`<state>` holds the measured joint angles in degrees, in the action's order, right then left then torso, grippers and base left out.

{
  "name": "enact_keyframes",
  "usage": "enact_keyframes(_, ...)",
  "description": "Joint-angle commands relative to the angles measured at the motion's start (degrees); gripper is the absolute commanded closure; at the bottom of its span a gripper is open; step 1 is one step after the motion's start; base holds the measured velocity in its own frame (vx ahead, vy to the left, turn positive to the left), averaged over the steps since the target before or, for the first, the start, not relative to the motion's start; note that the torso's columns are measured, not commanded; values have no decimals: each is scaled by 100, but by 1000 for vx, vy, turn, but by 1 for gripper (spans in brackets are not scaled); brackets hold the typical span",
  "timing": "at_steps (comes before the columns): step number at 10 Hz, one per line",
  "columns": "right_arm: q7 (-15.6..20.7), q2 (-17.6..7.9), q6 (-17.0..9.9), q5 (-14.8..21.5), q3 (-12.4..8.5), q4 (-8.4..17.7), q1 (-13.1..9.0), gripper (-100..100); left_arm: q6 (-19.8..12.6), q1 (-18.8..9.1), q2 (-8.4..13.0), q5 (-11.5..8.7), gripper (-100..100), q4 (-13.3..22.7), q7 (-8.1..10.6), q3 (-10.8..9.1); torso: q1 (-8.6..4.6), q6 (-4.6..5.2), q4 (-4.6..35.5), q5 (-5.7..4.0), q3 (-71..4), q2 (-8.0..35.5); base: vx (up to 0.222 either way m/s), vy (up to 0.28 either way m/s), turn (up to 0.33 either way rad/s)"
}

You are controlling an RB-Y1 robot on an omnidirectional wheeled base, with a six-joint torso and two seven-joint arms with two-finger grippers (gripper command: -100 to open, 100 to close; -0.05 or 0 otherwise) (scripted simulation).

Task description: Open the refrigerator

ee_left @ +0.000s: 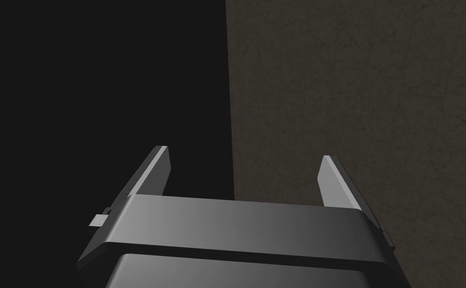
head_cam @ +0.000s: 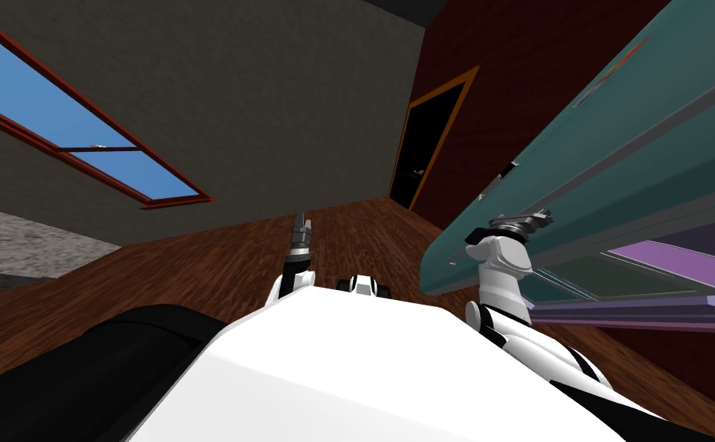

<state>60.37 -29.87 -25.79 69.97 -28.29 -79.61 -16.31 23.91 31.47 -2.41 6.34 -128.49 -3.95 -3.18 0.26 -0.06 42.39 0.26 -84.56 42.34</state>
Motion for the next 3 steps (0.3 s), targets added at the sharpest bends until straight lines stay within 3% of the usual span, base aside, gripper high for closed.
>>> enact_keyframes(1,-9,9,-5,-6,-2,5,1,0,0,0,0,0,0,0,0,0,-7,6,-3,-6,2,4,0,0,0)
enact_keyframes(3,-15,16,-9,-11,-3,13,4,0,0,0,0,0,0,0,0,0,-13,7,-4,-15,5,5,0,0,0)
